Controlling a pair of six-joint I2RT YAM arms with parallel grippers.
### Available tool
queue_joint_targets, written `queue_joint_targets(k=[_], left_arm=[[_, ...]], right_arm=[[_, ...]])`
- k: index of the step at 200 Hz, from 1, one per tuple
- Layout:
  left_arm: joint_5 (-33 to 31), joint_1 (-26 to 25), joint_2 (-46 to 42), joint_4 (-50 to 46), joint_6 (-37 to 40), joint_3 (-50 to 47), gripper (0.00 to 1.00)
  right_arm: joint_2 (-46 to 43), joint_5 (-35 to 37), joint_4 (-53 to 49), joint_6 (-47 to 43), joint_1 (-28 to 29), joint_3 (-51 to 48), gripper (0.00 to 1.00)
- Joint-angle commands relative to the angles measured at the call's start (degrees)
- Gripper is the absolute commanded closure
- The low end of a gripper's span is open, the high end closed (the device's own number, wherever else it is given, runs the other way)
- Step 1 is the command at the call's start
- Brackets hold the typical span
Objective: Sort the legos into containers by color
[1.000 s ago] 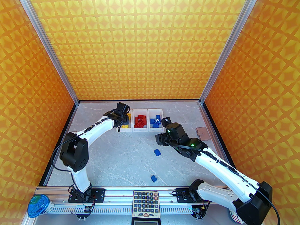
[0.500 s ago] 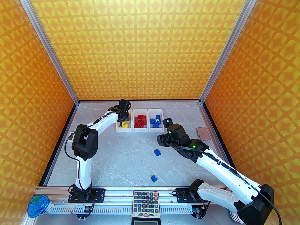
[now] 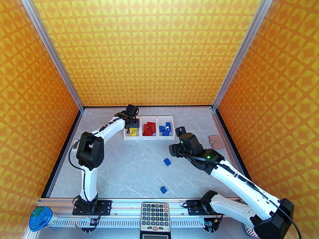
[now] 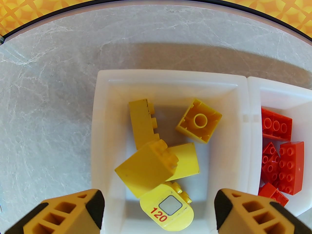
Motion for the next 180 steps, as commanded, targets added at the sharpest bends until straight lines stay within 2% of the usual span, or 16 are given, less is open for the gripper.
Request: queue_joint_targets(k=[1, 46, 99, 133, 180], left_arm=[[0.7, 0.3, -6.7, 0.3, 0.5, -2.8, 0.2], [1.1, -1.0, -15.3, 3.3, -0.9, -14.0, 0.2], [1.4, -5.0, -23.7, 8.5, -4.8, -26.6, 0.2], [1.4, -7.0, -26.2, 8.8, -6.9, -30.6, 0.2], [1.4, -8.6, -29.1, 8.7, -8.3, -34.0, 0.2]], right_arm=[[-0.9, 1.7, -2.8, 1.9, -0.9, -1.0, 0.31], [-0.8, 3.9, -7.1, 6.4, -3.3, -2.2, 0.27], [-2.3, 5.3, -10.6, 13.1, -10.0, -6.6, 0.26], [-3.2, 2.8, -7.6, 13.4, -16.5, -9.4, 0.21], [0.5, -3.0, -1.7, 10.5, -29.0, -11.8, 0.16]])
